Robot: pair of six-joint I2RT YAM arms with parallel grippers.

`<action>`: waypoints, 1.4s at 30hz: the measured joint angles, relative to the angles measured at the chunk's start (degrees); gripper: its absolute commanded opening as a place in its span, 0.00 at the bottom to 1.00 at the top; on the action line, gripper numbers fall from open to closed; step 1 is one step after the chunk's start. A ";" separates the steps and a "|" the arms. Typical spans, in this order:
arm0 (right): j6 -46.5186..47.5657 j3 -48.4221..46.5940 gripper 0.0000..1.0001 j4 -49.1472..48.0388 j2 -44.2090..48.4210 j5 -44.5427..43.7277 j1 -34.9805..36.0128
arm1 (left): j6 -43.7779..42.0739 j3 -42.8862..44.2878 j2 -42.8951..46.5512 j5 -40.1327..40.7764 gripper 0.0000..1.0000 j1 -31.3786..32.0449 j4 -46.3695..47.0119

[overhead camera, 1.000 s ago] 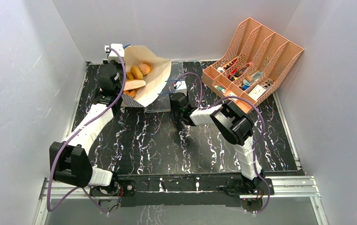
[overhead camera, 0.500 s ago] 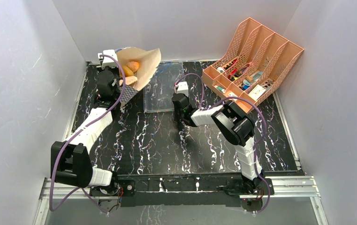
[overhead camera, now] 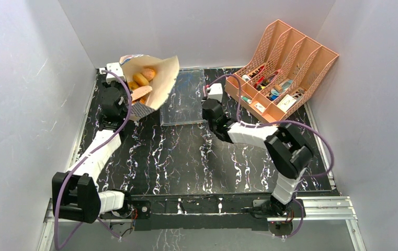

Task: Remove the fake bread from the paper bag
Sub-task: Pick up the clamp from the container, then take out the fake bread from the paper bag.

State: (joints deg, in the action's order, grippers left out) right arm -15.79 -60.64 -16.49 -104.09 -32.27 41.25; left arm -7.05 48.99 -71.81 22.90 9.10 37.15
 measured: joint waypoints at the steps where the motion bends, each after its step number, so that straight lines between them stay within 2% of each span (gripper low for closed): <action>1: 0.04 0.17 0.24 0.46 1.79 -0.26 0.00 | 0.50 0.00 0.48 -0.85 0.00 0.02 -0.07; 11: 0.04 1.79 0.24 6.95 20.06 -0.33 0.00 | 4.90 3.63 1.70 -13.51 0.00 0.13 -5.99; 17: -0.90 3.37 0.24 13.73 29.70 0.76 1.25 | 7.69 3.19 1.70 -16.90 0.00 0.11 -6.67; 22: -1.29 3.45 0.24 17.92 35.15 1.31 5.81 | 8.92 1.60 1.77 -18.73 0.00 0.81 -5.46; 31: -5.14 3.15 0.24 25.73 35.19 3.67 16.13 | 8.76 -0.92 2.78 -20.02 0.00 2.71 -4.57; 37: -9.53 1.05 0.23 28.89 31.69 5.09 22.58 | 8.55 -3.96 4.50 -20.13 0.00 4.20 -2.58; 42: -12.46 -3.98 0.25 32.06 27.63 4.81 27.34 | 7.56 -5.95 6.71 -19.45 0.00 7.80 -2.49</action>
State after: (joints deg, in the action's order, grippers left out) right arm -28.25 -64.62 15.57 -76.47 -27.46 68.60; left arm 0.51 43.05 -65.10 3.44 16.91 34.65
